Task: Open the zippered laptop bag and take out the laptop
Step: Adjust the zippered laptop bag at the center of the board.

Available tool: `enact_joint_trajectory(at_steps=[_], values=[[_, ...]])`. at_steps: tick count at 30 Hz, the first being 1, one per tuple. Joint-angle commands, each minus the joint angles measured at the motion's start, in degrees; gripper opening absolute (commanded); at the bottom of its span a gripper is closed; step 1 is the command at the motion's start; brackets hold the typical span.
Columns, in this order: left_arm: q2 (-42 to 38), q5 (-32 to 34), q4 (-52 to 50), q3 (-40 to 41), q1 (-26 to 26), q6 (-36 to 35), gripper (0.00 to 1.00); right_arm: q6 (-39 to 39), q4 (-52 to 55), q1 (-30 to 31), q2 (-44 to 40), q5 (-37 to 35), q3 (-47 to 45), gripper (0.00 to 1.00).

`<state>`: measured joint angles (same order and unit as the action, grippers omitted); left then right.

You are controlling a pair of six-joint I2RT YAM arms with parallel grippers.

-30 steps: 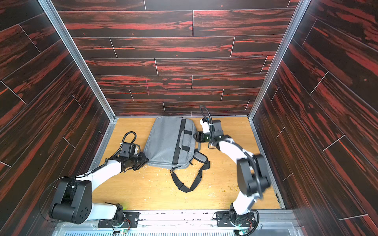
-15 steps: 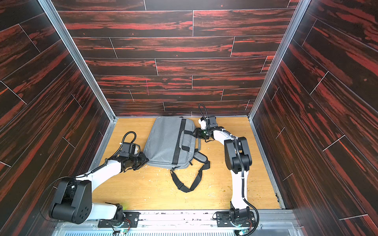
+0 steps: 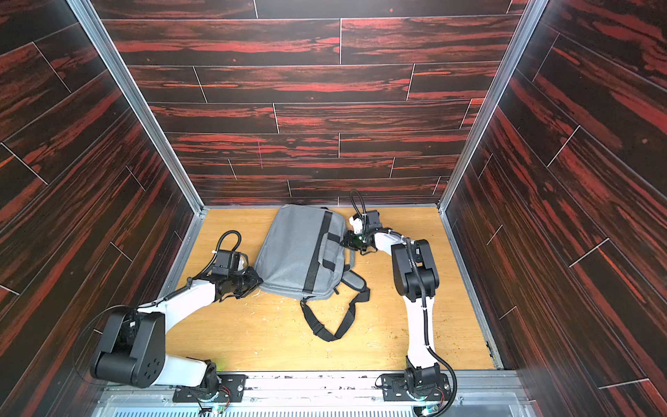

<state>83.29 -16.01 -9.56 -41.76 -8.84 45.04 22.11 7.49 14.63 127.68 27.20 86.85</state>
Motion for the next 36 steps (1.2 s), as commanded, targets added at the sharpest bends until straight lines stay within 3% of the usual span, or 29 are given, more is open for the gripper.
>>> enact_joint_trajectory(at_steps=[1, 7, 12, 14, 19, 25, 33, 36], values=[[1.82, -0.04, 0.10, -3.53, 0.29, -2.58, 0.00, 0.98, 2.07, 0.49, -6.43, 0.55, -7.58, 0.00], [10.84, -1.46, -1.11, -14.35, 1.18, -7.54, 0.00, 10.77, -6.68, 2.57, -20.07, -0.94, -25.93, 0.00], [22.71, -7.44, -4.81, -28.57, 1.52, -13.68, 0.00, 24.30, -14.84, 8.22, -30.74, -6.80, -39.84, 0.00], [27.34, -9.99, -6.63, -34.59, 1.55, -16.08, 0.00, 29.30, -17.76, 10.63, -34.18, -12.21, -44.07, 0.00], [37.10, -13.70, -15.39, -49.02, 1.46, -22.61, 0.01, 36.34, -17.72, 17.82, -38.75, -20.94, -45.78, 0.00], [43.71, -15.54, -20.12, -58.40, 1.40, -25.90, 0.07, 39.06, -18.11, 22.04, -40.29, -25.85, -46.83, 0.00], [47.36, -16.75, -20.84, -63.05, 0.65, -26.21, 0.10, 39.80, -18.52, 25.77, -38.18, -27.08, -44.21, 0.00], [48.18, -16.11, -20.98, -65.01, 0.66, -26.66, 0.16, 39.22, -17.67, 26.66, -38.03, -28.05, -43.66, 0.02]])
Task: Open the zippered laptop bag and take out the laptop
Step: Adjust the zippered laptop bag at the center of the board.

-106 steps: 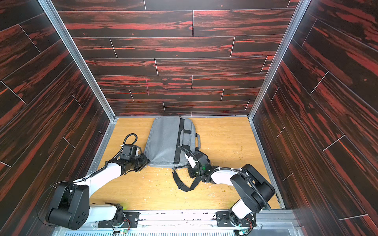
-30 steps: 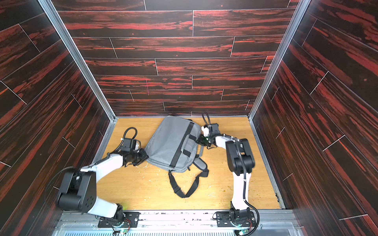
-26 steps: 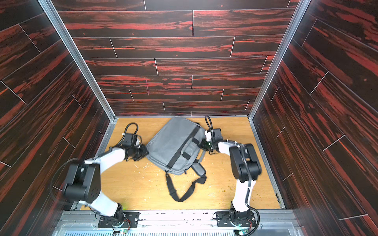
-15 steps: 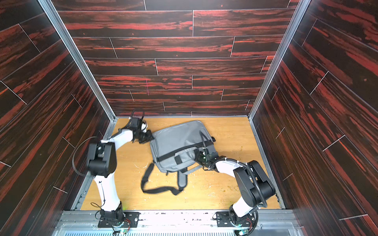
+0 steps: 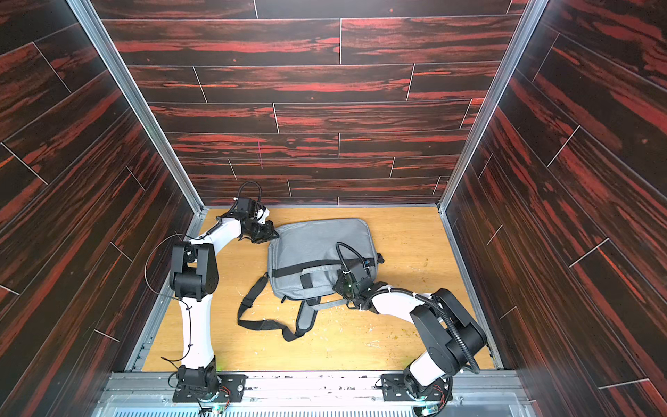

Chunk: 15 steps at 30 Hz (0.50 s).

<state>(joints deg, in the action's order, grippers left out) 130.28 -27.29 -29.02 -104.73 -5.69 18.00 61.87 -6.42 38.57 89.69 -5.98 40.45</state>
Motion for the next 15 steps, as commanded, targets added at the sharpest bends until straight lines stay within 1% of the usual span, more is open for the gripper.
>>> enact_joint_trajectory(at_steps=[1, 2, 3, 5, 6, 7, 8, 9, 10, 13, 15], values=[[1.50, -4.92, -2.30, -3.02, -2.49, 0.06, 0.19, -1.14, -3.13, 2.92, -0.25, 4.72, 2.98, 0.05], [1.73, -5.54, -5.02, -4.43, -2.55, -1.01, 0.23, -2.87, -1.93, 3.02, -0.78, 3.45, 3.37, 0.09], [1.65, -5.35, -6.58, -5.19, -2.46, -1.72, 0.28, -5.01, -0.24, 3.13, -1.66, 1.92, 3.71, 0.16], [0.44, -4.52, -6.37, -4.89, -2.39, -1.74, 0.38, -7.84, 2.53, 3.11, -3.97, -0.80, 3.75, 0.27], [-0.24, -4.21, -6.36, -4.68, -2.24, -1.74, 0.45, -9.32, 2.87, 3.13, -5.39, -1.16, 3.17, 0.31], [-0.91, -3.72, -6.34, -4.48, -2.07, -1.87, 0.50, -10.35, 3.42, 3.25, -6.39, -1.29, 2.85, 0.34], [-1.61, -3.31, -6.85, -4.31, -1.97, -2.07, 0.57, -11.36, 4.55, 3.57, -7.29, -1.59, 2.72, 0.36], [-2.56, -3.18, -7.76, -4.27, -1.79, -2.68, 0.61, -12.18, 5.88, 3.75, -8.04, -2.15, 2.56, 0.37], [-3.54, -2.81, -8.60, -4.15, -1.65, -3.19, 0.64, -12.77, 6.51, 3.84, -8.85, -2.46, 2.25, 0.38], [-7.99, -0.96, -11.05, -1.72, -1.45, -4.48, 0.68, -14.63, 6.62, 4.59, -11.79, -2.46, 1.12, 0.41], [-13.07, -0.40, -9.98, 3.48, -1.41, -3.39, 0.76, -17.49, 7.15, 6.76, -12.73, -3.54, 1.97, 0.44]])
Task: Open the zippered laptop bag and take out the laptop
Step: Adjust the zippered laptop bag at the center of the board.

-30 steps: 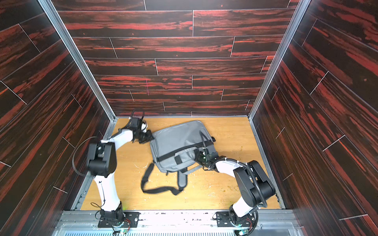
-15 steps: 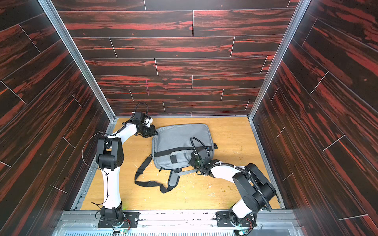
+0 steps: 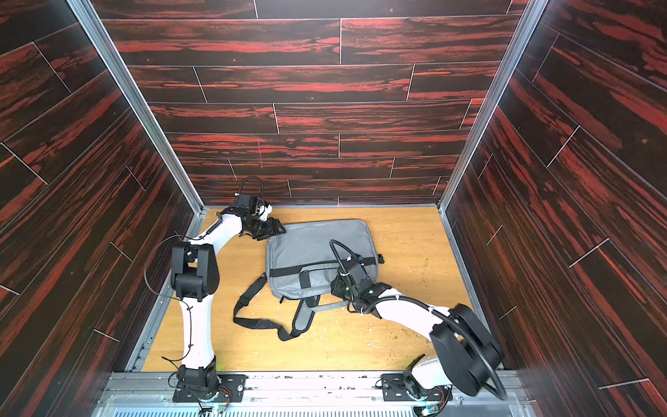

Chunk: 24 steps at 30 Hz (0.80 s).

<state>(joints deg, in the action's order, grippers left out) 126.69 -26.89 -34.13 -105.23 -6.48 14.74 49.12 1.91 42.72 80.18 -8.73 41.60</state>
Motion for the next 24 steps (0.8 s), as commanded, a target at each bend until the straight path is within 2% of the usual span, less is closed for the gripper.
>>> enact_joint_trajectory(at_steps=[1, 3, 5, 7, 11, 16, 19, 24], values=[[-11.81, -0.53, -3.74, 6.77, -0.61, 0.66, 0.81, -5.25, -1.40, 3.51, -3.36, -0.80, 0.91, 0.45], [-16.83, 1.47, -0.97, 12.66, -0.42, 2.32, 0.96, -3.47, -2.78, 4.40, -3.91, 0.95, -0.14, 0.48], [-20.38, 2.70, 5.77, 18.77, -0.21, 4.16, 1.00, -2.22, -3.99, 4.68, -3.32, 3.08, -1.48, 0.49], [-20.11, 1.56, 5.64, 19.95, 0.31, 4.37, 1.00, -2.52, -4.20, 4.92, -1.87, 3.73, -1.08, 0.49], [-14.48, 0.07, -3.09, 13.05, 0.62, 0.13, 0.99, -4.59, -4.97, 5.61, -0.38, 4.42, -0.17, 0.49], [-13.14, 3.00, -6.61, 6.80, 1.06, -1.07, 0.99, -9.43, -1.46, 8.19, -3.03, 2.65, -0.91, 0.49], [-16.81, 6.19, -7.04, 9.91, 1.11, 0.73, 0.99, -12.76, 0.87, 11.00, -3.35, 0.94, -0.20, 0.50], [-29.64, 7.64, -2.48, 24.88, 1.04, 9.50, 0.99, -10.38, 1.43, 15.65, -1.82, -0.30, 2.03, 0.50]])
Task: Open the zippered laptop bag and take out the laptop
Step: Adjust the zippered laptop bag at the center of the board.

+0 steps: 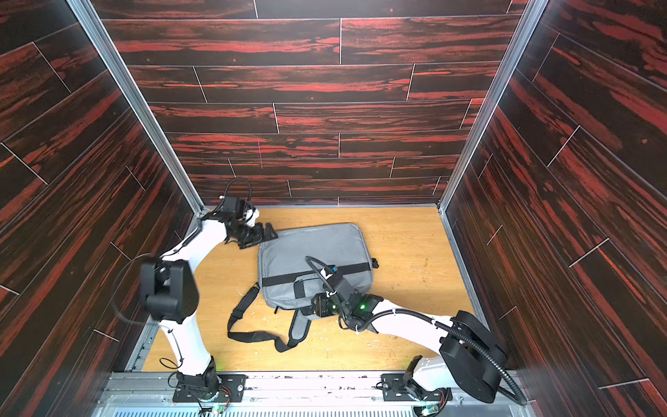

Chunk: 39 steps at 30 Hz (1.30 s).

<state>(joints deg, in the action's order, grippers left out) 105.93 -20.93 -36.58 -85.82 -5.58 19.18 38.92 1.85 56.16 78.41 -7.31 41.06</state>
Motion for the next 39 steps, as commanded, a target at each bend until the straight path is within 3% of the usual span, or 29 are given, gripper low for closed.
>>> enact_joint_trajectory(at_steps=[1, 6, 8, 11, 20, 30, 39], values=[[-11.98, 1.69, 1.17, 9.01, 0.28, 7.94, 0.99, -0.04, 1.45, 3.16, 0.77, -1.98, 3.42, 0.50], [-24.03, 7.87, -0.31, 21.56, 0.22, 20.67, 0.96, 0.79, -1.35, 7.26, 4.52, -2.13, 6.80, 0.51], [-28.79, 6.75, 5.35, 28.24, -0.76, 30.02, 0.93, 1.20, -3.35, 8.26, 5.78, -2.33, 7.26, 0.51], [-33.25, 10.15, 8.08, 34.71, -3.28, 38.92, 0.88, 1.89, -5.35, 8.54, 7.97, -1.78, 8.43, 0.51], [-35.17, 11.81, 23.54, 48.59, -8.59, 55.30, 0.70, 2.39, -12.12, 9.10, 11.62, 0.14, 7.40, 0.51], [-32.67, 10.33, 28.85, 51.74, -11.64, 59.94, 0.50, 3.46, -14.47, 9.07, 14.55, 1.17, 7.72, 0.51], [-32.17, 8.40, 25.76, 52.78, -12.08, 56.66, 0.46, 7.25, -16.61, 9.08, 15.45, 0.20, 6.41, 0.51]])
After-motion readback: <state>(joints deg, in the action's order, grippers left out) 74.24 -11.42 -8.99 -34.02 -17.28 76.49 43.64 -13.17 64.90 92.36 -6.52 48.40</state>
